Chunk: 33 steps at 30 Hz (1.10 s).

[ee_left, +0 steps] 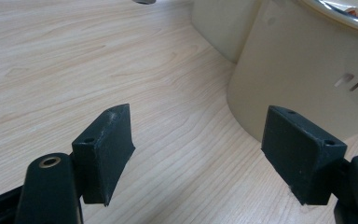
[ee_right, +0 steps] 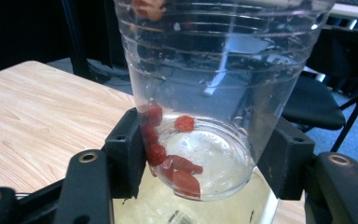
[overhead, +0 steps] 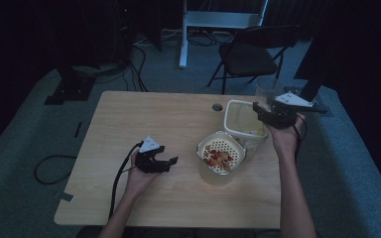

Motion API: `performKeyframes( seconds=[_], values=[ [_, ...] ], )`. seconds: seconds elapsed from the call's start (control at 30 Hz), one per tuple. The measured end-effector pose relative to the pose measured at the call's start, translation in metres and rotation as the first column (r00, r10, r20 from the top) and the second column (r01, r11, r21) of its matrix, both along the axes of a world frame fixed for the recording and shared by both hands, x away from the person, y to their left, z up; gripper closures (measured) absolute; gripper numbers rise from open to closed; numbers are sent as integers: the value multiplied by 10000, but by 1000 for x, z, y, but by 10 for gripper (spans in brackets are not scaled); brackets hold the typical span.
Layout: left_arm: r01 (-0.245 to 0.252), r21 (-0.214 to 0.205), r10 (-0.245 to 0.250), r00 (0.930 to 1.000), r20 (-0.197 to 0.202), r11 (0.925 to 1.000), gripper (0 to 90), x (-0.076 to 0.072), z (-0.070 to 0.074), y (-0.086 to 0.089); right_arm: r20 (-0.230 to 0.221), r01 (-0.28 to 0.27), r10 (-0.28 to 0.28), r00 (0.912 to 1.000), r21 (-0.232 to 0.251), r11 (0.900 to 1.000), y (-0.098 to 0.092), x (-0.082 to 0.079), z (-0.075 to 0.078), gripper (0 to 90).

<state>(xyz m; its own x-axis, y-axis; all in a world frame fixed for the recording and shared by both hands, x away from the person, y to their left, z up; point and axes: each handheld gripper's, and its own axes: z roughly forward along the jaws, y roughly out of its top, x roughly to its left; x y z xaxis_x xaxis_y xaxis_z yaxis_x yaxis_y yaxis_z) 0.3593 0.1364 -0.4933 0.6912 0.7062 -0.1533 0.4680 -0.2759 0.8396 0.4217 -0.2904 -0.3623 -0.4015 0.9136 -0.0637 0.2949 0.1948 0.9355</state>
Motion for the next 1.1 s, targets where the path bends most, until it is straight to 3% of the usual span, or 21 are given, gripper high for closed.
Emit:
performKeyframes(
  seconds=[0.1, 0.17, 0.23, 0.43, 0.57, 0.9, 1.0, 1.1],
  values=[
    [3, -42, -3, 10000, 26, 10000, 254, 0, 1, 1, -232, 144, -144, 9996, 6, 9999, -1, 6, -6, 329],
    [4, -27, -4, 10000, 36, 10000, 254, 0, 1, 1, -449, 86, -84, 9990, 36, 10000, 0, 9, -8, 202],
    [-2, -16, 2, 10000, 4, 10000, 254, 0, 0, 1, -823, 62, -64, 9966, -30, 10000, 2, 13, -11, 129],
    [6, -21, -6, 10000, 5, 10000, 254, 0, 0, 0, -755, 213, -213, 9969, 0, 9998, 3, 10, -14, 114],
    [-19, -10, 19, 10000, 33, 10000, 253, 0, 0, 1, -512, 261, -259, 9984, 35, 9997, -1, -1, -17, 120],
    [-71, -22, 71, 10000, 70, 10000, 254, 0, 1, 4, -571, 473, -478, 9972, -108, 9988, -7, -65, -49, 145],
    [-86, -19, 86, 9999, 69, 10000, 253, 0, 1, 5, -750, 570, -607, 9953, -512, 9971, -7, -81, -65, 145],
    [-124, -58, 124, 9999, 80, 9999, 254, 0, 1, 6, -968, 673, -724, 9927, -542, 9963, -9, -94, -80, 157]
  ],
)
